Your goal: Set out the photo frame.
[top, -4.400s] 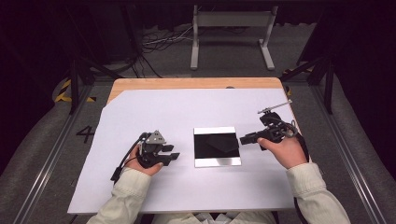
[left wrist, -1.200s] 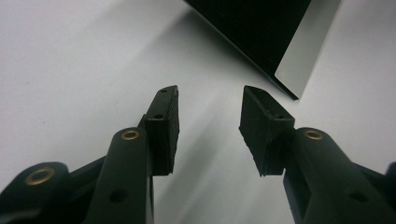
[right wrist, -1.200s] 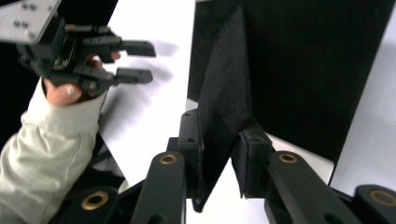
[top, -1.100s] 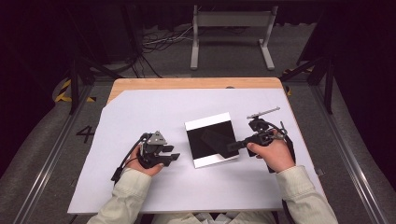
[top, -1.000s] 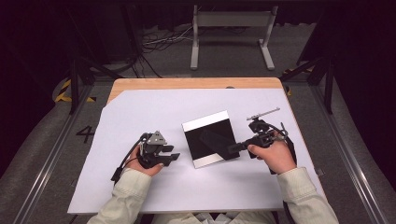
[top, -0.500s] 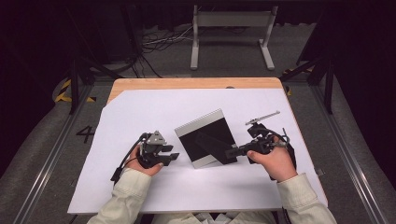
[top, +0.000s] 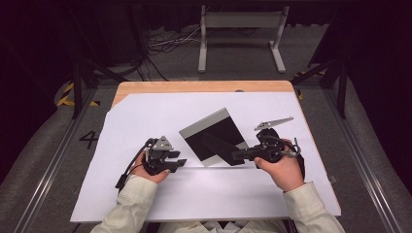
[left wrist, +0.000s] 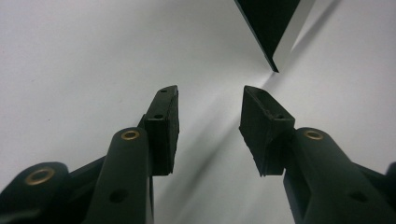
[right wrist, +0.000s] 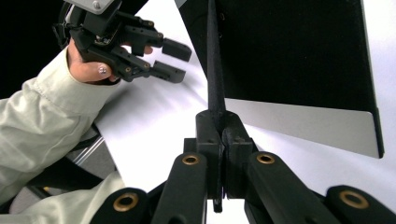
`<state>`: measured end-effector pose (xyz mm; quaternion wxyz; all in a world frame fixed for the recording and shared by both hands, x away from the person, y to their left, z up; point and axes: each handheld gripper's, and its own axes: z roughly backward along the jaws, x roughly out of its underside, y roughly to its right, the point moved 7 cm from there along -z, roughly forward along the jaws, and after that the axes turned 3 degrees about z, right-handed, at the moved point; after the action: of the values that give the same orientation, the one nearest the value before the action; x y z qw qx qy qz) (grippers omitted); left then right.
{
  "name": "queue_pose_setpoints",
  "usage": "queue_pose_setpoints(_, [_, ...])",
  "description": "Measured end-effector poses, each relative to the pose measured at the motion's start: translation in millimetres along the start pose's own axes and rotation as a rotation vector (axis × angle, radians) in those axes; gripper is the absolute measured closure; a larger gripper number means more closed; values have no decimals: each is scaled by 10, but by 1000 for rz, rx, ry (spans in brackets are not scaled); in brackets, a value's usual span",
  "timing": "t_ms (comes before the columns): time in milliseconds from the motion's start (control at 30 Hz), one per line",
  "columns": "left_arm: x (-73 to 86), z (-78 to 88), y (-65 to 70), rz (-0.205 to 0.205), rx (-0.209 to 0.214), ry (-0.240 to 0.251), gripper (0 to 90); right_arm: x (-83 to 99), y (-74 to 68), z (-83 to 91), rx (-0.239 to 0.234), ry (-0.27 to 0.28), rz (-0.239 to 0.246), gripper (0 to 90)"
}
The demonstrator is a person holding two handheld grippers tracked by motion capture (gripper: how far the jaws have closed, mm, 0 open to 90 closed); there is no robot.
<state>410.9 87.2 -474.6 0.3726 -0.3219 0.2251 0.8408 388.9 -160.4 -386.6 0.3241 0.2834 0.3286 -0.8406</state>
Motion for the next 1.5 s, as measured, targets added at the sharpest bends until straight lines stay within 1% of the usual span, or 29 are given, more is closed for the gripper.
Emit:
queue_pose_setpoints(100, [0, -2, 1, -2, 0, 0, 577, 0, 30, -19, 16, 14, 18, 881])
queue_pose_setpoints(167, [0, -2, 1, -2, 0, 0, 577, -2, 45, -25, 15, 25, 30, 881])
queue_pose_setpoints(233, [0, -2, 1, -2, 0, 0, 577, -7, 58, -37, 21, 45, 71, 881])
queue_pose_setpoints(433, [-1, 1, 1, 0, 2, 0, 577, -13, 80, -45, 53, 78, 148, 880])
queue_pose_setpoints(467, [-1, 2, 0, 0, 1, 1, 577, -6, 91, -47, 62, 76, 166, 880])
queue_pose_setpoints(533, [-2, 3, 0, 0, 1, 3, 577, 5, 105, -44, 60, 79, 187, 880])
queue_pose_setpoints(667, [-2, 2, 1, -1, 1, 2, 577, 38, 119, -34, 55, 62, 279, 879])
queue_pose_setpoints(800, [-2, 2, 2, -5, 0, 1, 577, 65, 130, -27, 52, 48, 339, 877])
queue_pose_setpoints(900, [-5, 7, -3, -3, -1, 5, 577, 90, 148, -19, 49, 43, 367, 876])
queue_pose_setpoints(1000, [-6, 10, -4, -2, -2, 6, 576, 120, 168, -12, 45, 42, 384, 875])
queue_pose_setpoints(1233, [-8, 13, -7, -1, -3, 8, 576, 194, 223, 4, 33, 31, 396, 873])
queue_pose_setpoints(1333, [-8, 13, -9, 0, -4, 8, 576, 243, 260, 12, 39, 10, 406, 869])
queue_pose_setpoints(1400, [-9, 15, -11, 0, -5, 9, 576, 279, 285, 20, 49, -10, 425, 867])
queue_pose_setpoints(1500, [-8, 19, -17, -2, -5, 7, 576, 319, 305, 24, 50, -29, 437, 867])
